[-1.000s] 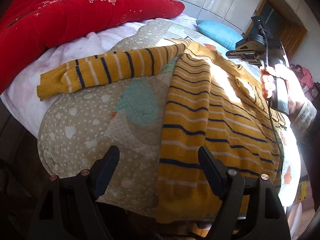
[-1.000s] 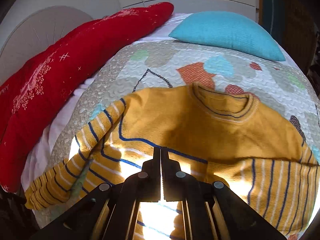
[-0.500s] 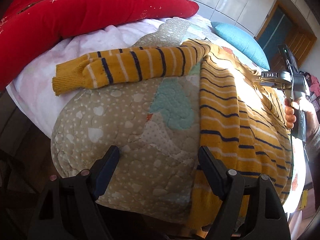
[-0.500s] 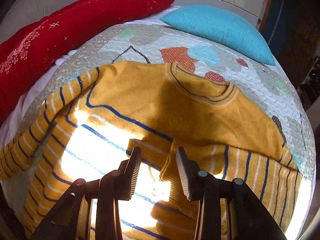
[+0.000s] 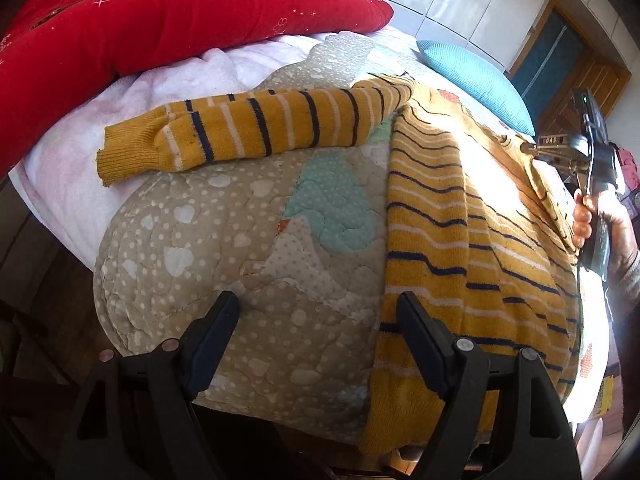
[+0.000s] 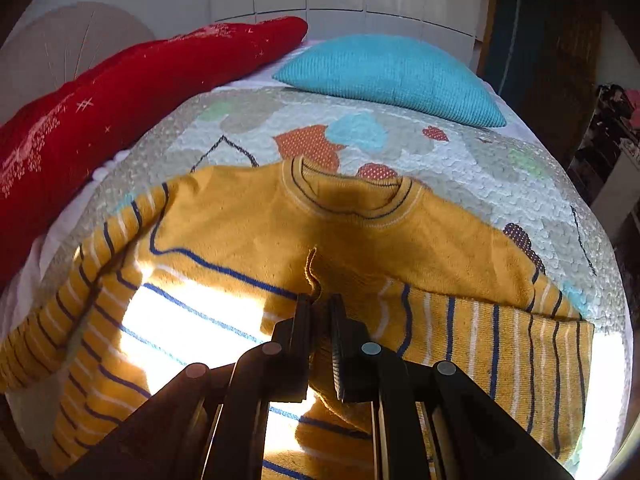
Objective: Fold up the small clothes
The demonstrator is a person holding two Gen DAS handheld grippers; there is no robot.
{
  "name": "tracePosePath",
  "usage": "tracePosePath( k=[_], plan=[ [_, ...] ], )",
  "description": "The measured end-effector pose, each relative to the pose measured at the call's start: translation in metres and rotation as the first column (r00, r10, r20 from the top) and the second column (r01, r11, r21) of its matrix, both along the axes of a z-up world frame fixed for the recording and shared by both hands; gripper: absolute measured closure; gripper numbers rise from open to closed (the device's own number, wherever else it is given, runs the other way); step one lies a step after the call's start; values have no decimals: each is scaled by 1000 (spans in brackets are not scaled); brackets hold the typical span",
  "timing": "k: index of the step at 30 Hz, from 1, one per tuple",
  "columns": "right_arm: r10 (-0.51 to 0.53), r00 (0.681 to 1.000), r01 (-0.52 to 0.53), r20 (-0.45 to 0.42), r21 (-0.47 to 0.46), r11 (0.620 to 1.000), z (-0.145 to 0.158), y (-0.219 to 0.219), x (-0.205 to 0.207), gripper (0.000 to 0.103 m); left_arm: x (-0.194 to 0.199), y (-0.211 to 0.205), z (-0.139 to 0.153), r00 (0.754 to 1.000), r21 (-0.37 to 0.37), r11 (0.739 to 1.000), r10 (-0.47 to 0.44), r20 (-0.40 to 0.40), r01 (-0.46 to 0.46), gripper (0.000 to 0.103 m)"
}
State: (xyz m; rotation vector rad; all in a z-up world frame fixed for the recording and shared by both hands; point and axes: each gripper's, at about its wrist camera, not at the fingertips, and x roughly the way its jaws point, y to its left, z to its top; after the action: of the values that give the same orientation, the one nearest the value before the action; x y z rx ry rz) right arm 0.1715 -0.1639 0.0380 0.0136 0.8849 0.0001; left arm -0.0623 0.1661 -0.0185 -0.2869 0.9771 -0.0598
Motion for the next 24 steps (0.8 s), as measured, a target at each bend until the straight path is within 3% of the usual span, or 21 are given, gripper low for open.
tracePosePath(
  k=[6, 11, 13, 15, 17, 19, 21, 24],
  plan=[
    [65, 998, -64, -12, 91, 994, 16, 50, 47, 93, -2, 2, 1, 1000, -8, 1000, 5, 6, -5, 23],
    [127, 990, -119, -66, 115, 986, -11, 112, 82, 93, -6, 11, 1, 999, 0, 999, 38, -3, -38, 23],
    [157, 983, -145, -97, 117, 982, -26, 131, 91, 88, -9, 19, 1, 998, 3, 998, 57, -3, -57, 23],
    [203, 964, -178, -170, 152, 972, -45, 143, 98, 86, -11, 26, 2, 997, -5, 997, 75, -2, -75, 23],
    [195, 965, -169, -177, 153, 974, -48, 144, 90, 85, -12, 35, 4, 995, -25, 995, 95, 2, -95, 23],
    [217, 965, -189, -147, 182, 965, -37, 138, 72, 73, -12, 46, 6, 992, -49, 991, 125, 12, -124, 23],
    [230, 966, -209, -116, 171, 963, -21, 129, 48, 55, -11, 59, 9, 987, -77, 985, 160, 22, -157, 23],
    [265, 961, -250, -74, 166, 954, -3, 108, 2, 45, -5, 78, 11, 977, -144, 968, 211, 35, -204, 23]
  ],
)
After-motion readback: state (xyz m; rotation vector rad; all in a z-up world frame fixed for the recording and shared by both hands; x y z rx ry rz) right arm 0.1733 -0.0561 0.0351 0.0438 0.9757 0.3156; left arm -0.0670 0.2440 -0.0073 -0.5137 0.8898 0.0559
